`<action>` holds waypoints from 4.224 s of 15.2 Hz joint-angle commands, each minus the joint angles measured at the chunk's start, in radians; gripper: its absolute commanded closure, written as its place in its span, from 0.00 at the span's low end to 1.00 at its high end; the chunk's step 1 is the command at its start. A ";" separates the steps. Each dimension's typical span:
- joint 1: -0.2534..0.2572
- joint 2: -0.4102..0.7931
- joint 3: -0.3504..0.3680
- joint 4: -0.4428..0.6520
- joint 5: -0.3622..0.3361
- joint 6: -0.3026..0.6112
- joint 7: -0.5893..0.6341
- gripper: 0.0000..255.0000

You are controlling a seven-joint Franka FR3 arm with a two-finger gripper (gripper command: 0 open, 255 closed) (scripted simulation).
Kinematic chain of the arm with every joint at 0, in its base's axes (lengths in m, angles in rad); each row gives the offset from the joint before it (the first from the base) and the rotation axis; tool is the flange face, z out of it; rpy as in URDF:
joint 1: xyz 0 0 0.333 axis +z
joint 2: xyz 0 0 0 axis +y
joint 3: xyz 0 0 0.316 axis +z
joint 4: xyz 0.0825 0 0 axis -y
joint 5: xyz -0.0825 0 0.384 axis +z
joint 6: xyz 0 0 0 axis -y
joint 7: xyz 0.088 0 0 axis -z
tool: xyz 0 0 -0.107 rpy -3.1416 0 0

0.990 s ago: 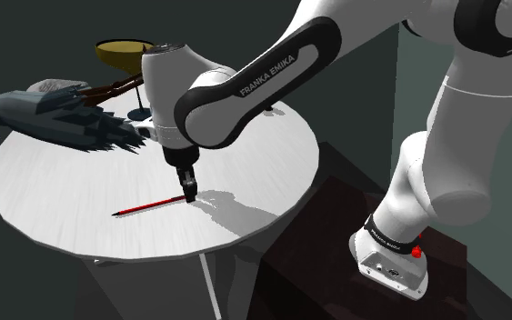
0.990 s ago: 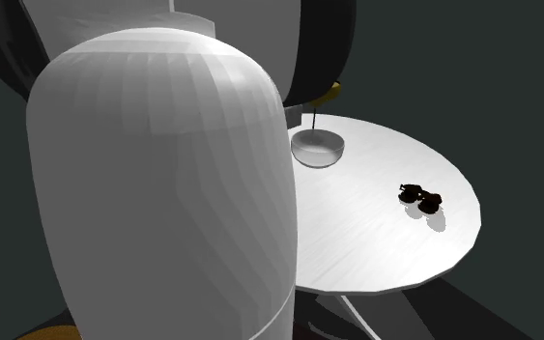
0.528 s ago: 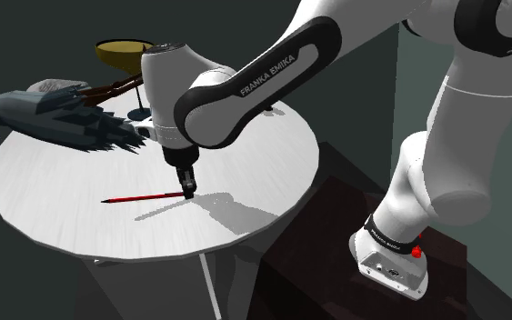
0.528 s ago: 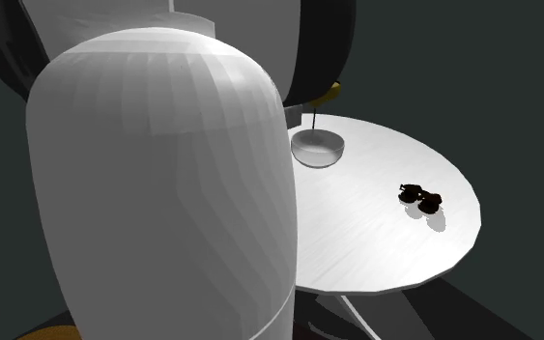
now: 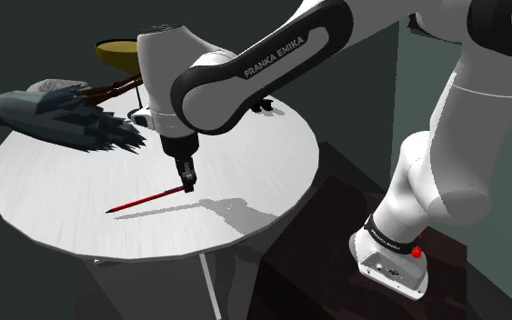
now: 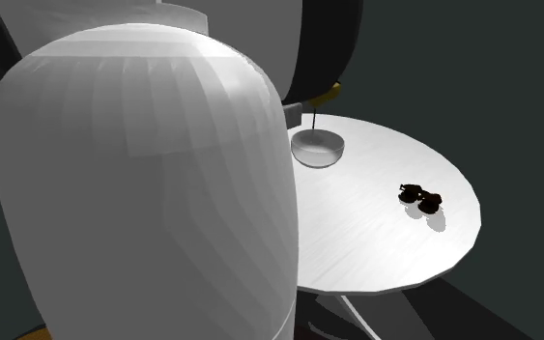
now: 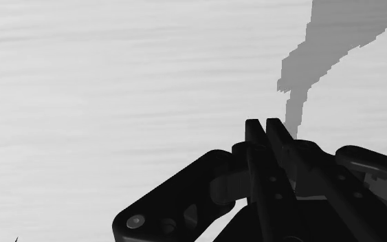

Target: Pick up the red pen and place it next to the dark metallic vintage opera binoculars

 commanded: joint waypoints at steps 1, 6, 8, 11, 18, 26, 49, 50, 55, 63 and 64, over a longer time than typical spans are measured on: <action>-0.001 -0.014 0.000 0.012 0.004 -0.026 -0.002 1.00; -0.002 -0.042 0.001 0.047 0.011 -0.089 -0.007 1.00; -0.003 -0.053 0.001 0.062 0.014 -0.114 -0.008 1.00; -0.003 -0.066 0.001 0.087 0.017 -0.152 -0.010 1.00; -0.029 -0.107 -0.021 0.098 0.025 -0.204 -0.061 1.00; -0.125 -0.164 -0.116 0.030 0.024 -0.194 -0.252 1.00; -0.392 0.001 -0.376 0.223 0.017 -0.217 -0.775 1.00; -0.392 0.005 -0.375 0.213 0.017 -0.204 -0.775 1.00; -0.393 0.024 -0.375 0.170 0.020 -0.142 -0.777 1.00; -0.395 0.065 -0.374 0.112 0.028 -0.044 -0.780 1.00; -0.395 0.071 -0.373 0.106 0.029 -0.031 -0.781 1.00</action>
